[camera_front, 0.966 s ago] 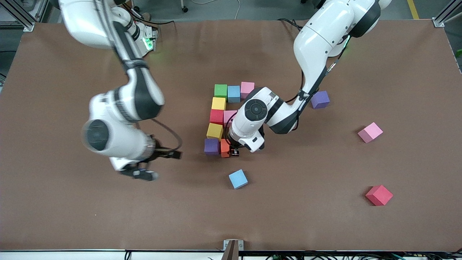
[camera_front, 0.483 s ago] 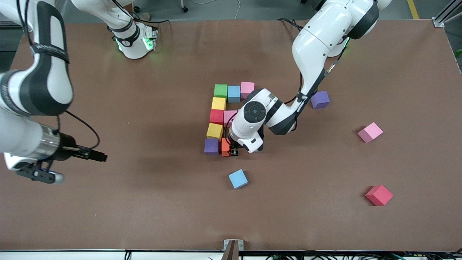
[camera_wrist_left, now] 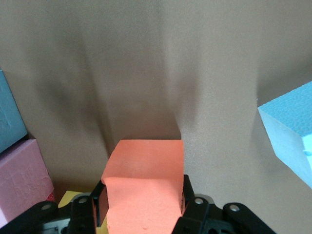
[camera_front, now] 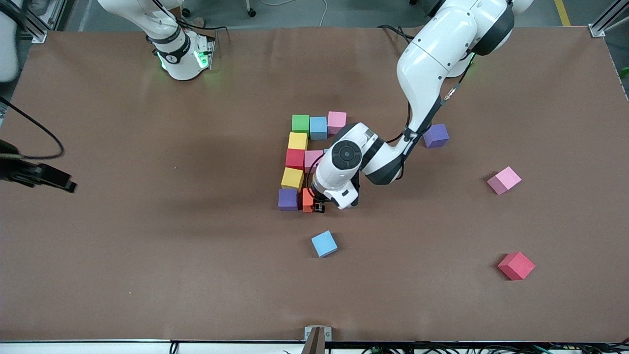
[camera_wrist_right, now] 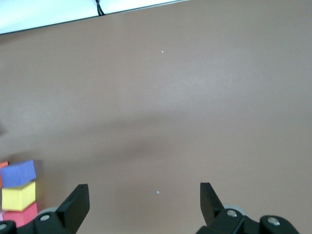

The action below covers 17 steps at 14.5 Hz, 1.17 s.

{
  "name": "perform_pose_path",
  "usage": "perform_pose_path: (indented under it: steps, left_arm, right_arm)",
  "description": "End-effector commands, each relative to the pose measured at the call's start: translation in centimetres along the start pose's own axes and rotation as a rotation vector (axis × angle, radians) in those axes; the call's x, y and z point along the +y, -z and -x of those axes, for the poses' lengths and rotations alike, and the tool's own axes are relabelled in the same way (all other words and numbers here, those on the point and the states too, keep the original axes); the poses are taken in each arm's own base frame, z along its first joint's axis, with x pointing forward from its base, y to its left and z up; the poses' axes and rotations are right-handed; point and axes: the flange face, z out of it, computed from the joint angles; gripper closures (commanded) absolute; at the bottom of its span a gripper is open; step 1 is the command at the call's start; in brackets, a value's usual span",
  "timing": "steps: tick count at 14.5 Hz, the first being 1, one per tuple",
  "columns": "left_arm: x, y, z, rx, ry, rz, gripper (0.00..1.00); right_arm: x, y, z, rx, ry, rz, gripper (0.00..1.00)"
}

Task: Arrange 11 blocks into digit 3
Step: 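Open the right gripper and withdraw it while the left gripper holds orange, then set orange beside purple with the left gripper, open and lift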

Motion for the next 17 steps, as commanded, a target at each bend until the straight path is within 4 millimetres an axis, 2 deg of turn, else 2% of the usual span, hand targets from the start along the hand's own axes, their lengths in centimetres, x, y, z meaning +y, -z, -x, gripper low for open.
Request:
perform_pose_path:
  steps: [1, 2, 5, 7, 13, 17]
  left_arm:
    - [0.2, 0.1, 0.4, -0.006, -0.003, 0.013, 0.87]
    - [-0.1, 0.1, 0.9, -0.010, -0.010, 0.016, 0.87]
    - [0.2, 0.4, 1.0, -0.028, -0.007, 0.043, 0.87]
    - [0.0, -0.2, 1.0, -0.023, -0.010, 0.036, 0.87]
    - [-0.1, -0.6, 1.3, -0.039, -0.015, 0.056, 0.87]
    - [-0.2, -1.1, 1.2, -0.036, -0.015, 0.052, 0.87]
  right_arm:
    - [2.6, 1.1, 3.0, 0.004, 0.047, -0.019, 0.00]
    - [2.5, 1.4, 3.3, 0.010, 0.048, -0.016, 0.00]
    - [-0.4, 2.3, 3.9, 0.038, 0.110, 0.054, 0.00]
    - [-0.7, 2.3, 4.3, 0.037, 0.117, 0.060, 0.00]
    - [0.7, 1.3, 5.3, 0.018, 0.086, 0.059, 0.00]
    - [0.9, -1.1, 7.2, 0.048, 0.093, 0.050, 0.00]
